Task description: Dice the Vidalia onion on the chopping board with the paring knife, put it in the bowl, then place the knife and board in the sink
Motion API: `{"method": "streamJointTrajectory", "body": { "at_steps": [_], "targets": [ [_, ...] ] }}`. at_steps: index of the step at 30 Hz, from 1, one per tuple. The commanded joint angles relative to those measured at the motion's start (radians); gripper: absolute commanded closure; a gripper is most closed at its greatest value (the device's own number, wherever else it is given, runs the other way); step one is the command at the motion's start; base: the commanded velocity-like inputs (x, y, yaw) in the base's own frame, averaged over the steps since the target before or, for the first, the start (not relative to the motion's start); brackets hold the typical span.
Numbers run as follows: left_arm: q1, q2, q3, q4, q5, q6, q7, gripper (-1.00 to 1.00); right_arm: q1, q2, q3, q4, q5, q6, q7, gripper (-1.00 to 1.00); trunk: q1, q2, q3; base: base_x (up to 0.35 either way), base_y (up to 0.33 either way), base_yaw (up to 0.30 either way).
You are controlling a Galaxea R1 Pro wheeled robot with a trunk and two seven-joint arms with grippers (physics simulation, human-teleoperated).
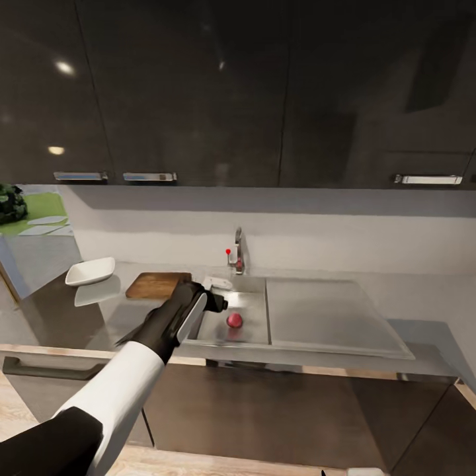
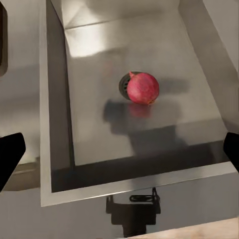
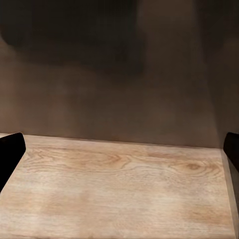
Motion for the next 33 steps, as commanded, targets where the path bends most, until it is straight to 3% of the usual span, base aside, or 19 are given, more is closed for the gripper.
{"method": "streamJointTrajectory", "body": {
  "at_steps": [1,4,13,26,29,33],
  "targets": [
    [-0.001,0.000,-0.002,0.007,0.011,-0.005,0.009,-1.00,-0.001,0.000,-0.008,0.001,0.008,-0.003,0.000,-1.00,0.000,-0.002,-0.001,0.002,0.000,0.000],
    [-0.001,-0.001,-0.003,0.033,0.011,-0.038,0.008,-1.00,-0.001,0.000,-0.008,0.001,0.008,-0.003,0.000,-1.00,0.000,-0.002,-0.001,0.000,0.000,0.000],
    [0.000,-0.004,-0.004,0.042,0.011,-0.053,0.008,-1.00,-0.001,0.000,-0.008,0.001,0.008,-0.003,0.000,-1.00,0.000,-0.002,-0.001,0.029,-0.023,0.000],
    [0.001,-0.005,-0.011,0.051,0.011,-0.054,0.007,-1.00,-0.001,-0.001,-0.008,0.002,0.008,0.000,0.000,-1.00,0.000,-0.002,-0.001,0.206,-0.217,0.000],
    [0.001,-0.005,-0.011,0.051,0.011,-0.054,0.008,-1.00,0.011,0.002,-0.008,0.004,0.008,0.058,0.001,-1.00,0.000,-0.002,-0.001,0.161,-0.170,0.000],
    [0.001,-0.004,-0.011,0.052,0.011,-0.054,0.008,-1.00,0.101,0.022,-0.008,0.005,0.007,0.199,0.007,-1.00,0.000,-0.002,-0.001,0.054,-0.057,0.000]
  ]
}}
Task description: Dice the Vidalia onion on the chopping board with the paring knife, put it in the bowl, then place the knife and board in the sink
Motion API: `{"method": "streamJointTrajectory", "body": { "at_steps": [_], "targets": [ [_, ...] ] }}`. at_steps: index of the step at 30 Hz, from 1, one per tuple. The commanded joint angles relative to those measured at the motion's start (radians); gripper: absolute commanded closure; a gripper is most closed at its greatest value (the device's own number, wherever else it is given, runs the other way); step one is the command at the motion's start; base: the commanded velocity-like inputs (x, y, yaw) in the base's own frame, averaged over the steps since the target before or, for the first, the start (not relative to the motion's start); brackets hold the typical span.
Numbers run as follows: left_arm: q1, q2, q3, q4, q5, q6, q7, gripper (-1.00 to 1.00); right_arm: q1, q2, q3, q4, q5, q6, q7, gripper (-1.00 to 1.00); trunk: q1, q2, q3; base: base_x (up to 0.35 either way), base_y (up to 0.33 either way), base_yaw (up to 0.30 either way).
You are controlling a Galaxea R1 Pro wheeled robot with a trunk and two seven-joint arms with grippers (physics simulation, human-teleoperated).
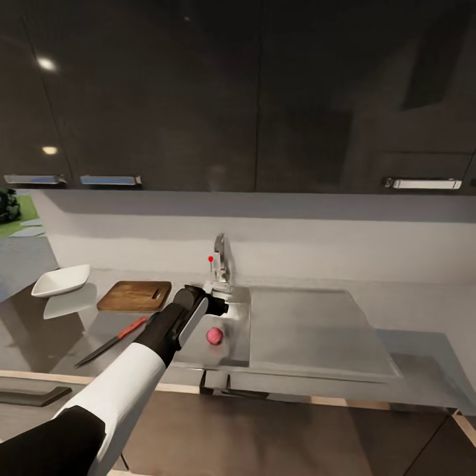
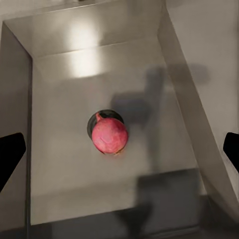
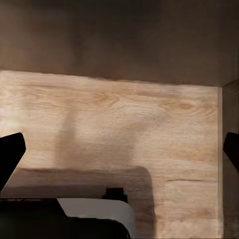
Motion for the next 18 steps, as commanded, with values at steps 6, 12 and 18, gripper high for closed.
{"method": "streamJointTrajectory", "body": {
  "at_steps": [6,12,18],
  "targets": [
    [-0.001,0.000,-0.002,0.002,0.011,0.003,0.010,-1.00,0.165,0.021,-0.009,0.002,0.007,0.058,0.011,-1.00,0.001,-0.001,-0.001,0.008,-0.008,0.000],
    [-0.001,0.002,0.000,0.005,0.011,0.003,0.011,-1.00,0.235,0.045,-0.011,0.001,0.007,0.111,0.024,-1.00,0.001,-0.001,-0.001,0.000,0.000,0.000],
    [0.000,0.003,0.000,0.017,0.012,0.003,0.012,-1.00,0.242,0.049,-0.013,0.001,0.006,0.125,0.025,-1.00,0.001,-0.001,-0.001,0.000,0.000,0.000]
  ]
}}
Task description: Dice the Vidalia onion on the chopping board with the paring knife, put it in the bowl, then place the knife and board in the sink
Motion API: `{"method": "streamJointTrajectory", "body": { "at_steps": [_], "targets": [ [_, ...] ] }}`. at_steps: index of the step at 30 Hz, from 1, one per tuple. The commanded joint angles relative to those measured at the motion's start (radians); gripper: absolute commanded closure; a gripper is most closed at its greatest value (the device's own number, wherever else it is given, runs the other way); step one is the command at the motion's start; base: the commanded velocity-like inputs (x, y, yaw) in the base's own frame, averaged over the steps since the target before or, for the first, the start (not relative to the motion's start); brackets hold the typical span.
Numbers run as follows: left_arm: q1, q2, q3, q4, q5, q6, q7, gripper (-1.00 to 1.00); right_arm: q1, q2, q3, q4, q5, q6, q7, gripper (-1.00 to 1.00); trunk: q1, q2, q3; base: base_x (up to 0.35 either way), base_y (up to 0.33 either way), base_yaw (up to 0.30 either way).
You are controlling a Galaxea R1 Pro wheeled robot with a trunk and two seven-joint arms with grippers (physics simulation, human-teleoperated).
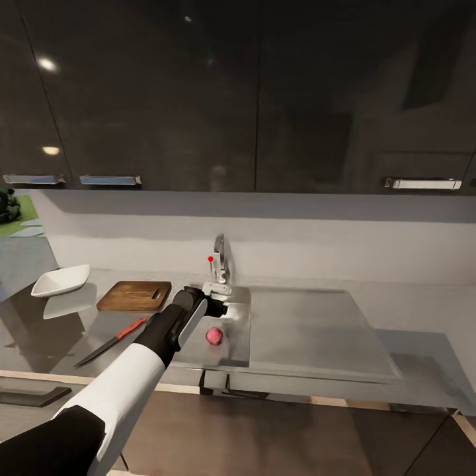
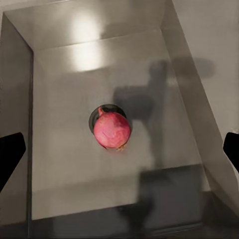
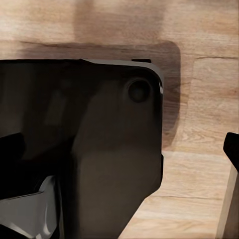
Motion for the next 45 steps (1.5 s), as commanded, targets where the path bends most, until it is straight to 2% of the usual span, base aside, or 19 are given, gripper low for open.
{"method": "streamJointTrajectory", "body": {
  "at_steps": [1,3,4,6,10,27,39,45],
  "targets": [
    [-0.001,0.000,-0.002,0.005,0.011,0.003,0.009,-1.00,0.000,0.000,-0.009,-0.001,0.005,-0.002,0.003,-1.00,0.000,-0.001,-0.001,0.000,0.000,0.000],
    [0.000,0.001,-0.002,0.023,0.011,-0.003,0.009,-1.00,0.000,0.001,-0.009,-0.001,0.005,-0.001,0.003,-1.00,0.000,-0.001,-0.001,0.000,0.000,0.000],
    [0.000,0.001,-0.002,0.051,0.013,-0.047,0.010,-1.00,0.001,0.001,-0.009,-0.001,0.005,0.000,0.003,-1.00,0.000,-0.001,-0.002,0.000,0.000,0.000],
    [0.001,0.000,-0.001,0.072,0.013,-0.070,0.011,-1.00,0.001,0.000,-0.009,-0.002,0.005,0.000,0.003,-1.00,0.000,-0.001,-0.003,0.000,0.000,0.000],
    [0.001,0.000,-0.001,0.095,0.014,-0.092,0.011,-1.00,0.001,0.001,-0.009,-0.002,0.005,0.000,0.004,-1.00,0.000,-0.001,-0.006,0.000,0.000,0.000],
    [0.001,0.001,-0.001,0.140,0.013,-0.102,0.010,-1.00,0.001,0.004,-0.008,-0.002,0.005,0.001,0.005,-1.00,0.000,-0.001,-0.029,0.005,0.000,0.000],
    [0.001,0.002,-0.001,0.165,0.013,-0.105,0.009,-1.00,0.001,0.010,-0.007,-0.002,0.005,0.001,0.004,-1.00,0.000,-0.001,-0.042,0.247,0.000,0.000],
    [0.001,0.001,-0.001,0.182,0.013,-0.107,0.008,-1.00,0.001,0.012,-0.007,-0.001,0.005,0.001,0.003,-1.00,0.000,-0.001,-0.043,0.070,0.000,0.000]
  ]
}}
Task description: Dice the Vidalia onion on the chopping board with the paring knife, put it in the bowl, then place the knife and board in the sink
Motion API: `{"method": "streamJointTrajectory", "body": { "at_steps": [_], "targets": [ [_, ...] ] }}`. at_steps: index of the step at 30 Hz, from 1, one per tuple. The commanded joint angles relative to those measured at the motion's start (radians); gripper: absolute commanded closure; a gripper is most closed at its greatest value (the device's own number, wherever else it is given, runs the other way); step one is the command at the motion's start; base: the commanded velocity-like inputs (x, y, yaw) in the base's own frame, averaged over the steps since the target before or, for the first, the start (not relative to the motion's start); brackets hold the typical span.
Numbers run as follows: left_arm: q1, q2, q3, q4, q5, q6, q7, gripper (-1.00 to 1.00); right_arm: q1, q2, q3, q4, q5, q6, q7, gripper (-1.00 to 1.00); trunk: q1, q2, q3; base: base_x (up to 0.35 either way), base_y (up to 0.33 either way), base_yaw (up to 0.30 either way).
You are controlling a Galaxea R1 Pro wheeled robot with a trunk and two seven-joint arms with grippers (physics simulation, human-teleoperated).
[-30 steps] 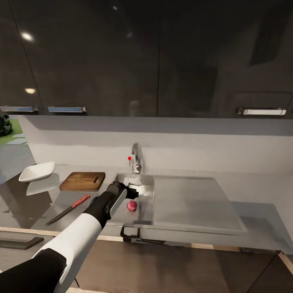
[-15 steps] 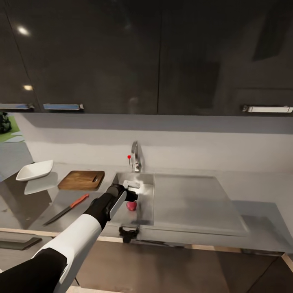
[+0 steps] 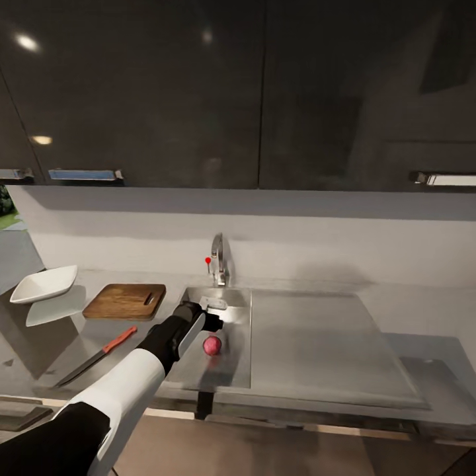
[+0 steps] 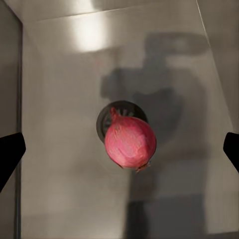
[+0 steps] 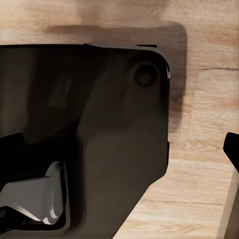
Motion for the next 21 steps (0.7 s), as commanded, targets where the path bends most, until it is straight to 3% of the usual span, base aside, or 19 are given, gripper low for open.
{"method": "streamJointTrajectory", "body": {
  "at_steps": [1,7,12,21],
  "targets": [
    [-0.001,0.001,-0.005,0.000,0.011,0.003,0.009,-1.00,0.000,0.001,-0.009,0.000,0.005,-0.002,0.003,-1.00,0.001,-0.002,-0.002,0.015,0.000,0.000],
    [-0.001,0.001,-0.005,0.021,0.011,-0.002,0.008,-1.00,0.000,0.001,-0.009,0.000,0.005,-0.002,0.003,-1.00,0.001,-0.002,-0.004,0.035,0.000,0.000],
    [-0.001,0.000,-0.005,0.053,0.012,-0.063,0.008,-1.00,0.000,0.003,-0.009,0.000,0.005,-0.002,0.002,-1.00,0.001,-0.002,-0.011,0.119,0.000,0.000],
    [-0.001,-0.001,-0.005,0.067,0.011,-0.076,0.008,-1.00,0.000,0.002,-0.009,0.000,0.005,-0.002,0.002,-1.00,0.001,-0.002,-0.024,0.253,-0.042,0.000]
  ]
}}
